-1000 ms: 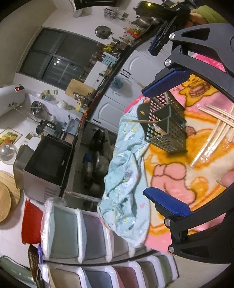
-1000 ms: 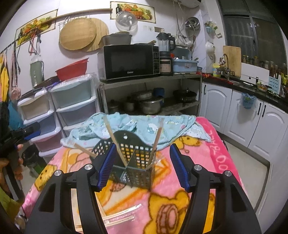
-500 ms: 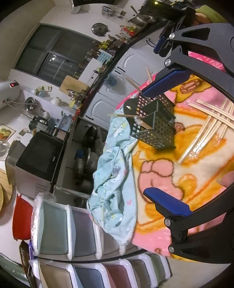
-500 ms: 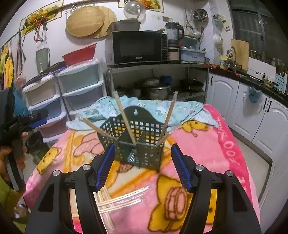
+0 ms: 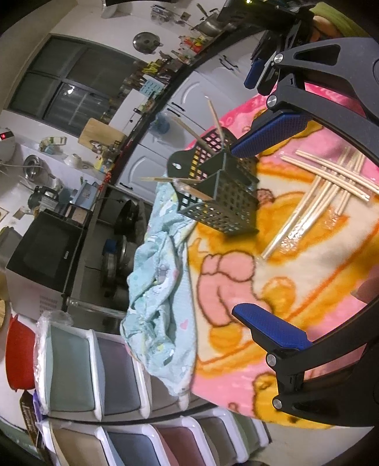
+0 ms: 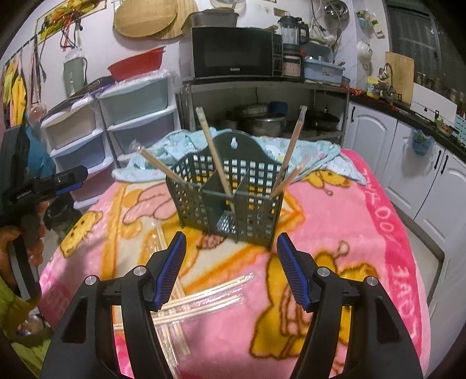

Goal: Organize utensils
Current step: 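Withdraw both open tools from the caddy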

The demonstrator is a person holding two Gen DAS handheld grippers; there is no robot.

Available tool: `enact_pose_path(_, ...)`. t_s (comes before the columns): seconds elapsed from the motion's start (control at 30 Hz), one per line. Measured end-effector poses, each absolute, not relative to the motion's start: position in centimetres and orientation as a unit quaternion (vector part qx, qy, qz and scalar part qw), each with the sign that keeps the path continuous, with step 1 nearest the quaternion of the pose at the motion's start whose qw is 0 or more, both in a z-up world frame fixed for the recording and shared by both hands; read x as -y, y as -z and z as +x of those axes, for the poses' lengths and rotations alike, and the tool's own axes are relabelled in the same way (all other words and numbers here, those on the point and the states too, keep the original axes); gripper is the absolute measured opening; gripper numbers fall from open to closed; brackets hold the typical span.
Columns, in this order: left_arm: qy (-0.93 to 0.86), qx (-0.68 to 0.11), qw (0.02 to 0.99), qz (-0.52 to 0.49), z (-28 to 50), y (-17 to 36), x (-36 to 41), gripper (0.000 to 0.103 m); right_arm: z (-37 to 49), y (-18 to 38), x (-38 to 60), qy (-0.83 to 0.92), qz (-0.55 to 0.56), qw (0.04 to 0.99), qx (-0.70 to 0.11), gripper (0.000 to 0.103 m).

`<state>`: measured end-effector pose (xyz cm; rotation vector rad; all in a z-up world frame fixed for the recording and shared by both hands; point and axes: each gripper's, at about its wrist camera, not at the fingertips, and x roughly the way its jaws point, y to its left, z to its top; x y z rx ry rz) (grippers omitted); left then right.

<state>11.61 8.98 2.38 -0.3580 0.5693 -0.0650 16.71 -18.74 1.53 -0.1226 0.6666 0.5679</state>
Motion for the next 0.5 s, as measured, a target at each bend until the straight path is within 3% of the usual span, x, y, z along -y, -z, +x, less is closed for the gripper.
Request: enact_pose_path(0.5, 0.046, -0.341, 0.925, -0.165, 12.3, 1.9, -7.4, 0.092, 16.7, 2.2, 17.7, -0.282, -0.066, 0.884, -0.367, 0.062)
